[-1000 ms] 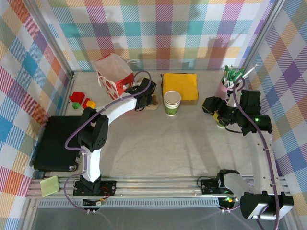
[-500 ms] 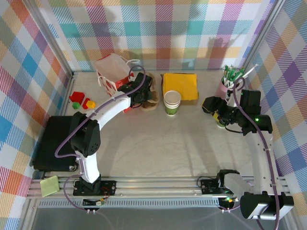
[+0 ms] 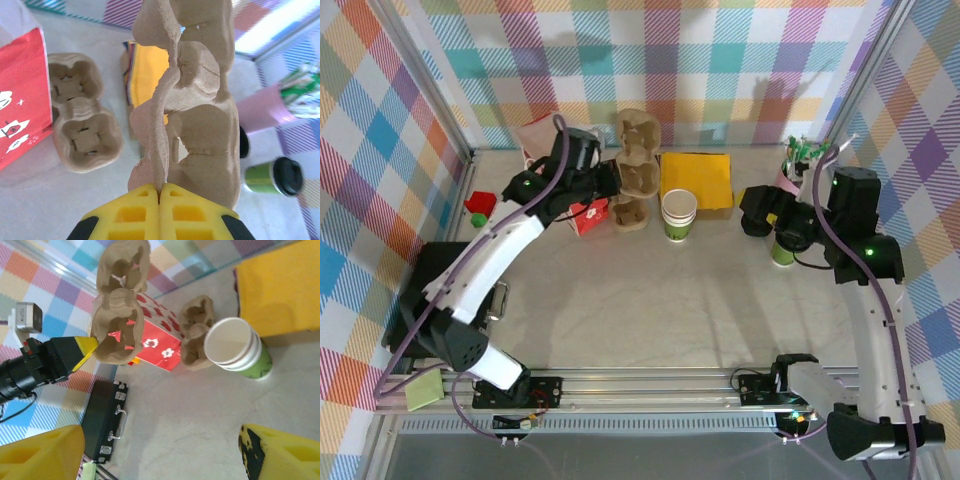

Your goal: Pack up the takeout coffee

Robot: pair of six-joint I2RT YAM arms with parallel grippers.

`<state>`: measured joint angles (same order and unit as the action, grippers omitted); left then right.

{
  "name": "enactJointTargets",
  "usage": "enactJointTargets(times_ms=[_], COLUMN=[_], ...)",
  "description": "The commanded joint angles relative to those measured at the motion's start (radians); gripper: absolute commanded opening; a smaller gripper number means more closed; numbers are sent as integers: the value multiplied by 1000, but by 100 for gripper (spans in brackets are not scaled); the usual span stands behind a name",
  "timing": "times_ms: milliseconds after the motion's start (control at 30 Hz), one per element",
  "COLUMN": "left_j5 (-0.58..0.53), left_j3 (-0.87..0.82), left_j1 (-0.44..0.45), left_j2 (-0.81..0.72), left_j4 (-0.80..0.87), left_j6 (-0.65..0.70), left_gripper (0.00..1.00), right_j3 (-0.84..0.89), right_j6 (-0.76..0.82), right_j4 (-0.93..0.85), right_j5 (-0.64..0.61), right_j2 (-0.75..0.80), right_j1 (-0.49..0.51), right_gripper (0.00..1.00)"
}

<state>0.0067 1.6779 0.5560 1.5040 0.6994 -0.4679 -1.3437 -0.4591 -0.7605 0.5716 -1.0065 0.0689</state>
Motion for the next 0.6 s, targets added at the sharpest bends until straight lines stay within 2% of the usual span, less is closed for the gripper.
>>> enactJointTargets(times_ms=[0,100,300,467,567], left_j5=[130,233,320,404,427], left_j3=[44,94,160,125,110], left_j1=[10,24,93,103,108], left_j2=[-51,-53,-12,-4,-5], left_j4=[93,167,346,362,358], left_j6=[76,121,227,241,250], left_gripper=[0,0,0,0,0], right_j3=[-99,-185,-350,-426,-449], right_j6=[87,152,297,409,449], right_j4=[-11,-53,-184,-285,-335], right_j5=[-46,-107,-278,-421,-490], right_j2=[-52,-104,-233,-328,-380], right_j1=[76,173,380,511,552], right_gripper=[80,80,79,79,78])
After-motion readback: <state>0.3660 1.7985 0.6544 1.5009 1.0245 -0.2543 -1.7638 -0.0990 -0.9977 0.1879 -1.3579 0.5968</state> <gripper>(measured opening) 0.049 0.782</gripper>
